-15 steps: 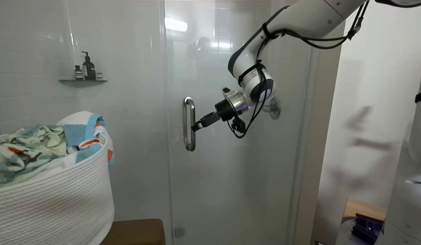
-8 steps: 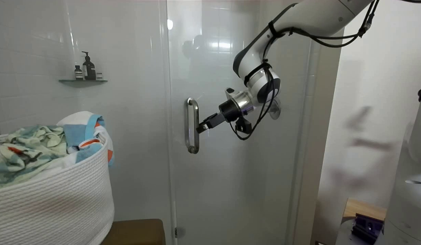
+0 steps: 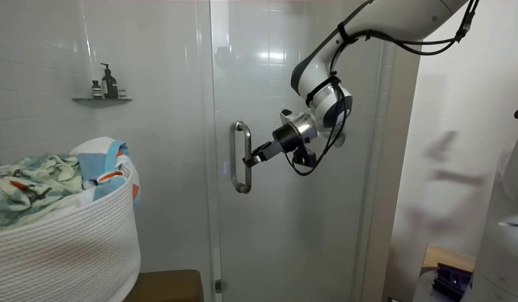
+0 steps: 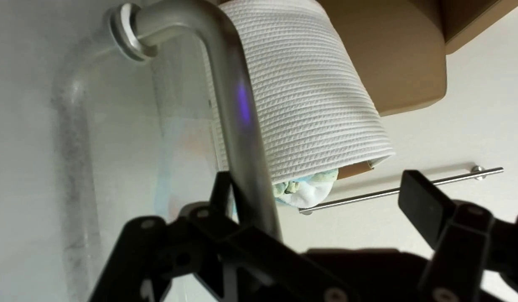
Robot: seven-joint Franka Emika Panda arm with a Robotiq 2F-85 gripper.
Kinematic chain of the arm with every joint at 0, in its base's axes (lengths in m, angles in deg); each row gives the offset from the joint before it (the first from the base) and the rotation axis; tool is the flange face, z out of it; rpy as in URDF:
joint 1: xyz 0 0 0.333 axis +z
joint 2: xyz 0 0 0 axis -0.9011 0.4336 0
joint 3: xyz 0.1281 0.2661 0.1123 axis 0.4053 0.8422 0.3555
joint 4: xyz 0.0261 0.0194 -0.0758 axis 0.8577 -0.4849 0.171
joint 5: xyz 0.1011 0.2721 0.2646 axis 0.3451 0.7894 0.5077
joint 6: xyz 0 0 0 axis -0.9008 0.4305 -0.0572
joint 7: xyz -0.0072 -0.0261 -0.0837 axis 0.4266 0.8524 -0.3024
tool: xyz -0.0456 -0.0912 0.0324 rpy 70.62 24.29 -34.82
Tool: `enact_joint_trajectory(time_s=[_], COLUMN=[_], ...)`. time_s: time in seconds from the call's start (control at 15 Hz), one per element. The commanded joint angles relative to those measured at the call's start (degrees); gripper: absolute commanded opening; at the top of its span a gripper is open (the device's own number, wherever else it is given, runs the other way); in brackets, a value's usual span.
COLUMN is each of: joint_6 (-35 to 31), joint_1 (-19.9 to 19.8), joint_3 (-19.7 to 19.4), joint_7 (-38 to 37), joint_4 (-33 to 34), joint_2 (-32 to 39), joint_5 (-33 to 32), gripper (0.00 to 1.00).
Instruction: Open the shower door
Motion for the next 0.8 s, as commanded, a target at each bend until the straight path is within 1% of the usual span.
enact_joint_trajectory(time_s=[0.0,0.27,0.4,0.53,0.73], joint_6=[0.95,0.33,-1.17,-3.79,-9.95], joint_1=[1.39,2.16,2.04,1.91,1.89], joint_3=[1.22,2.23,2.57,3.01,4.19], joint_7=[-4.40,-6.54,-7.19,-7.85,-8.76], joint_4=[-3.56,-5.32,-5.88,-5.91,-5.55], joint_2=[-4.46,-6.67,-7.25,-7.24,-7.56], joint_5=[-2.19,-1.97,-1.78,-1.60,-1.53], gripper=[1.00,1.00,1.00,1.00,1.00])
